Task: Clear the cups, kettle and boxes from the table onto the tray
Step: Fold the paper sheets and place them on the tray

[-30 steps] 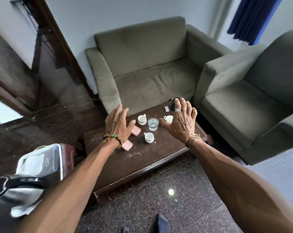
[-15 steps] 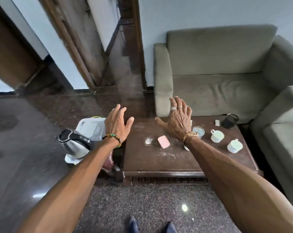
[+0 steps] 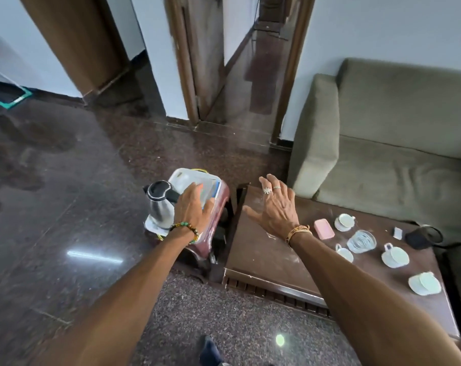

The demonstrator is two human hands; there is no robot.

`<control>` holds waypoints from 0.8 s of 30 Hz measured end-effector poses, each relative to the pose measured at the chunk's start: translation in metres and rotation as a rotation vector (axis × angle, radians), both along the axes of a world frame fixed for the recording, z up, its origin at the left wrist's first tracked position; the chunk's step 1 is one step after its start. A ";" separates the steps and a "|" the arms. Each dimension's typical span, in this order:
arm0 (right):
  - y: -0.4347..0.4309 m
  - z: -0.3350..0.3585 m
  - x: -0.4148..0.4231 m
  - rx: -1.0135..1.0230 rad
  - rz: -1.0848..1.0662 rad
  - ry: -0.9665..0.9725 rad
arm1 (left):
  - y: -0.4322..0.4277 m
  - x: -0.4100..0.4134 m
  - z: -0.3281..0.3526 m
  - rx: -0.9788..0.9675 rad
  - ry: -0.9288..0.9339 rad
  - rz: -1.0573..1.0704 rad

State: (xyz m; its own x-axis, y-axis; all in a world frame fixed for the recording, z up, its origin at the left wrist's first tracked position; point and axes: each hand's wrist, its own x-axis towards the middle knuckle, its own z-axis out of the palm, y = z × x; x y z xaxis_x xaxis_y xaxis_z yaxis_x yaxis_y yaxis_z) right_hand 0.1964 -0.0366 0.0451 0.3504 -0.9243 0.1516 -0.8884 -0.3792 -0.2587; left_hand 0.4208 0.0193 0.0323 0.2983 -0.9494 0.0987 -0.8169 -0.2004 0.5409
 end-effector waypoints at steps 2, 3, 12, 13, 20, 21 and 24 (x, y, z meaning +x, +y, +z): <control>-0.006 0.001 0.022 0.000 0.022 0.002 | -0.005 0.019 0.002 0.009 0.040 0.031; -0.011 0.002 0.034 0.000 0.033 -0.003 | -0.007 0.030 0.004 0.008 0.062 0.051; -0.051 0.005 0.120 0.028 0.099 -0.037 | -0.036 0.098 0.008 0.007 0.113 0.105; -0.056 0.000 0.127 0.041 0.109 -0.029 | -0.040 0.103 0.004 0.016 0.117 0.107; -0.106 -0.032 0.156 0.086 0.161 0.008 | -0.080 0.121 -0.021 0.036 0.171 0.125; -0.115 -0.034 0.159 0.091 0.158 0.002 | -0.087 0.123 -0.021 0.035 0.180 0.129; -0.141 -0.037 0.166 0.115 0.153 -0.031 | -0.111 0.128 -0.020 0.051 0.193 0.131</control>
